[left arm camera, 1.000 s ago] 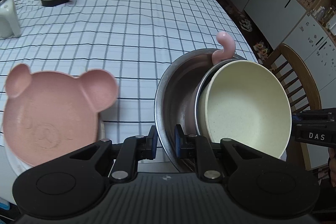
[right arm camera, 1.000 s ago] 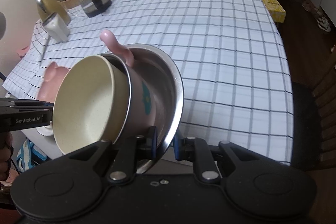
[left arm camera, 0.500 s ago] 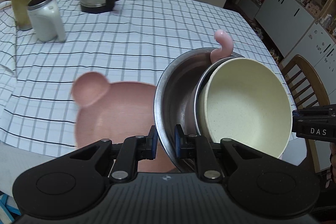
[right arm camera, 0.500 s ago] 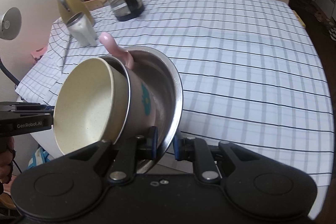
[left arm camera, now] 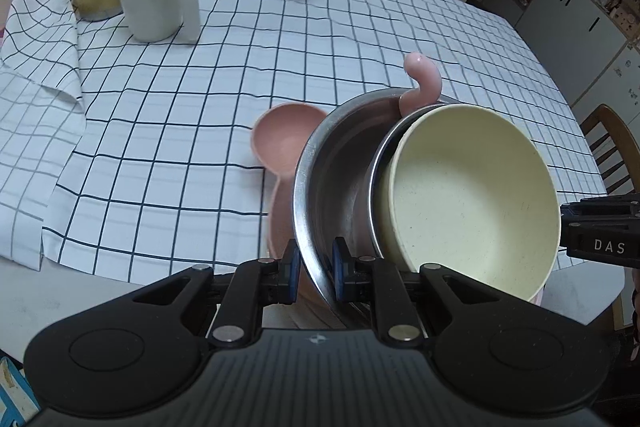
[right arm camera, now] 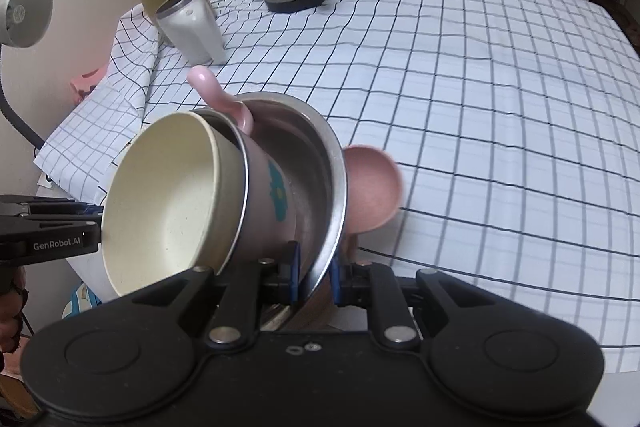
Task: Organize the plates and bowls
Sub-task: 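Lift the steel bowl with nested pink pot and carry it over the pink bear plate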
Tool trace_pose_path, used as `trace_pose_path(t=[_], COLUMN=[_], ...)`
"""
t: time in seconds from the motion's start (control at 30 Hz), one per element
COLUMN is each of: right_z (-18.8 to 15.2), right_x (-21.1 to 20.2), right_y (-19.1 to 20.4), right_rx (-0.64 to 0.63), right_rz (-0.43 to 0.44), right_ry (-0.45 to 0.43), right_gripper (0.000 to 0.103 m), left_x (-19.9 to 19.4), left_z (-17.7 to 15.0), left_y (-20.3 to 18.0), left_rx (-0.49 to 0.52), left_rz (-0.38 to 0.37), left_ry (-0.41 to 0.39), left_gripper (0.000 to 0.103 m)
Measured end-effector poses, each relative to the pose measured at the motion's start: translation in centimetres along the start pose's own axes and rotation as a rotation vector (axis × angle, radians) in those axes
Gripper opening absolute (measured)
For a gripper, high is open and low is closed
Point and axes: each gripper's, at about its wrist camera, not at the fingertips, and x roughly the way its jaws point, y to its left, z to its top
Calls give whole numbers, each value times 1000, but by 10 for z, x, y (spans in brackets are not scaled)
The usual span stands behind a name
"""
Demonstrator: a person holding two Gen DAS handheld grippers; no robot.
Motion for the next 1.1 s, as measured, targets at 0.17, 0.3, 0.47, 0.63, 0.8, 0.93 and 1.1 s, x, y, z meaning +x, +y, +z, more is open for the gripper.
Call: trace_pose_path(t=[0.17, 0.3, 0.47, 0.63, 0.8, 0.93, 1.1], right_z=[-1, -2, -5, -5, -3, 0, 3], right_x=[14, 21, 27, 30, 34, 35, 28], right_y=[4, 2, 0, 1, 6, 8, 9], right_rx=[3, 20, 29, 17, 8, 9, 12], right_rz=[2, 5, -1, -8, -24, -34, -53], right_ry=[5, 18, 35, 35, 45, 57, 39], right_gripper=[16, 16, 16, 17, 19, 21, 33], left_x=[9, 14, 18, 21, 22, 21, 18], left_z=[1, 0, 0, 0, 1, 1, 0], left_y=[5, 4, 5, 6, 10, 13, 15], left_rx=[12, 30, 38, 46, 28, 26, 31], left_rz=[11, 18, 14, 14, 8, -1, -5], left_ry=[-1, 2, 11, 22, 26, 22, 11], left_gripper=[15, 15, 15, 15, 15, 15, 15])
